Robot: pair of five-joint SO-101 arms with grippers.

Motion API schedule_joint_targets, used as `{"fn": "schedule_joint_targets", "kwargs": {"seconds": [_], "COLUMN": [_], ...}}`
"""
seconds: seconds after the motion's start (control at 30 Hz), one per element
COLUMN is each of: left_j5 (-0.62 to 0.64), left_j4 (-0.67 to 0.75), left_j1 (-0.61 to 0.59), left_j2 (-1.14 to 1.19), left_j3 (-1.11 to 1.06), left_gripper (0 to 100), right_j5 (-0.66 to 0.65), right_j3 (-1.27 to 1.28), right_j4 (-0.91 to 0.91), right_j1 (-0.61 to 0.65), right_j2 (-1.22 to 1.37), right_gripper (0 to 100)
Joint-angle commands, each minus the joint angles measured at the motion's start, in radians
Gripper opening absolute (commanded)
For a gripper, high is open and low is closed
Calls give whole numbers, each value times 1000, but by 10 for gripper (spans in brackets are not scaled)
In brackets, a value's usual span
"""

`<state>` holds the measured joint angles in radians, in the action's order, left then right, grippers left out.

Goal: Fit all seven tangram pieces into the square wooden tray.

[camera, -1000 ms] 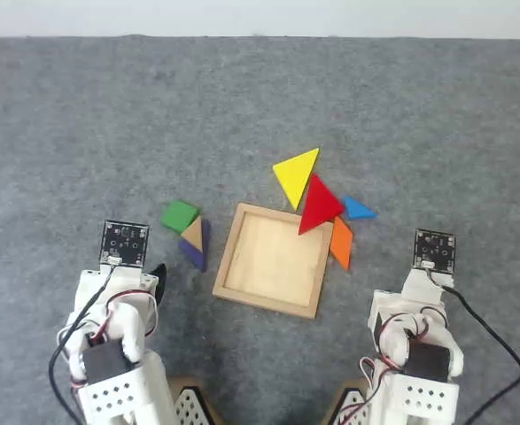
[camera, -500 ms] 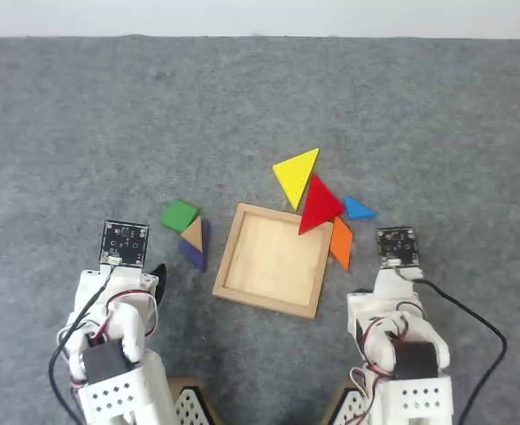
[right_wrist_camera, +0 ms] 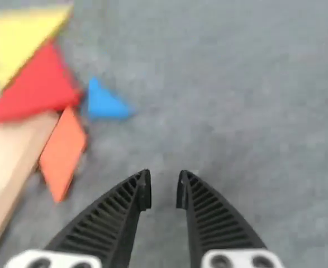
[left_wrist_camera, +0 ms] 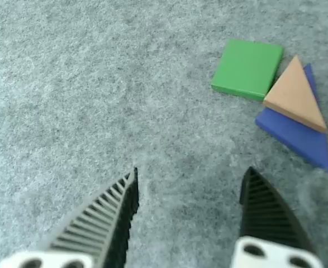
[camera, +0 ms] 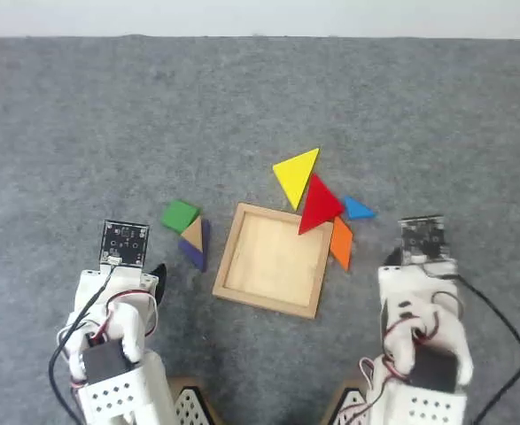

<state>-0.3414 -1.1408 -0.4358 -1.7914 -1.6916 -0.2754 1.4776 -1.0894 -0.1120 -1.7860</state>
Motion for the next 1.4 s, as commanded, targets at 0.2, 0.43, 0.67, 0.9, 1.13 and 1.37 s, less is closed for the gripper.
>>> {"fn": "schedule_joint_targets", "kwargs": {"seconds": [0.2,0.43,0.67,0.9,1.13,1.37], "left_j5": [-11,-11,-11,-11,-11,-11], "left_j4": [3,3,3,3,3,3], "left_j1": [0,0,0,0,0,0], "left_j2": [5,5,5,5,5,5], "left_j3": [7,7,7,7,7,7], "left_gripper": [281,281,281,281,281,281], "right_j5": [-5,84,94,213,212,212], "right_j3": [-364,-870,-1250,-1413,-1376,-1303], "right_j4": [99,130,127,127,114,114], "right_j1": [156,211,262,331,384,460], "right_j2": [657,1391,1845,2034,2087,2086], "right_gripper": [102,153,362,362,362,362]}}
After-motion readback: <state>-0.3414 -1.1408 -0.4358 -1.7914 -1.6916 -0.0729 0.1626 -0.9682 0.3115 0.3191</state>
